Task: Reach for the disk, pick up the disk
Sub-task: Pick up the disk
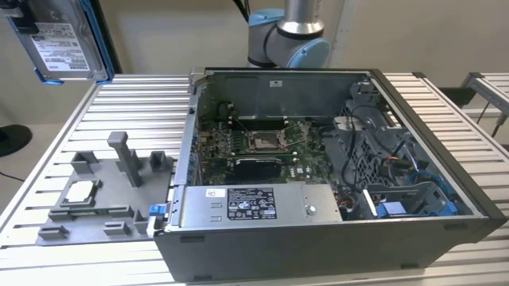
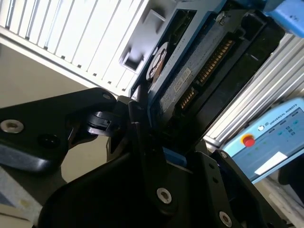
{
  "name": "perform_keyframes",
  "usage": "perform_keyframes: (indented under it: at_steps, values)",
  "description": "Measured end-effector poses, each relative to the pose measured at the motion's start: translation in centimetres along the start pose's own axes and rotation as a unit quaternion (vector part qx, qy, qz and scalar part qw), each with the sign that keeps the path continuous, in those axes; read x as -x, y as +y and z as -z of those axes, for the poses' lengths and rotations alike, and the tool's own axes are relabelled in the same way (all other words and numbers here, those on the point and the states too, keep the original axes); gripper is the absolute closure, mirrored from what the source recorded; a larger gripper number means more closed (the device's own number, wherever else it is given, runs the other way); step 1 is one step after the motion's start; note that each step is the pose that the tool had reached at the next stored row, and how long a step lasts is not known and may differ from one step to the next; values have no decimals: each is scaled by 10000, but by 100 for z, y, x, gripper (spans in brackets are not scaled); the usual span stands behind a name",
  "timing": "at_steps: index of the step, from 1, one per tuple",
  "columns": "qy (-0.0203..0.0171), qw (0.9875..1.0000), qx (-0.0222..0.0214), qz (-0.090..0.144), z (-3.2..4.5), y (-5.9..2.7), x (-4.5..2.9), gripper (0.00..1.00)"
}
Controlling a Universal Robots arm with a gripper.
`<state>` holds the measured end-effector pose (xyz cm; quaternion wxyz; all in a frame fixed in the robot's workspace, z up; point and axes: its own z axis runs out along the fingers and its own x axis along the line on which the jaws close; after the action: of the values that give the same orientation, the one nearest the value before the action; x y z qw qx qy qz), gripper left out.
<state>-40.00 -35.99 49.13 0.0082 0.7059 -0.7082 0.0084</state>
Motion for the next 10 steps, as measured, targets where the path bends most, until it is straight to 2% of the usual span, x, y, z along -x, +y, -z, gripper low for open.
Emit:
perform_keyframes:
  at_steps: [7, 10]
  values:
    - [0, 10000, 0, 0, 0, -86, 0, 100]
    - [0, 10000, 0, 0, 0, -160, 1, 100]
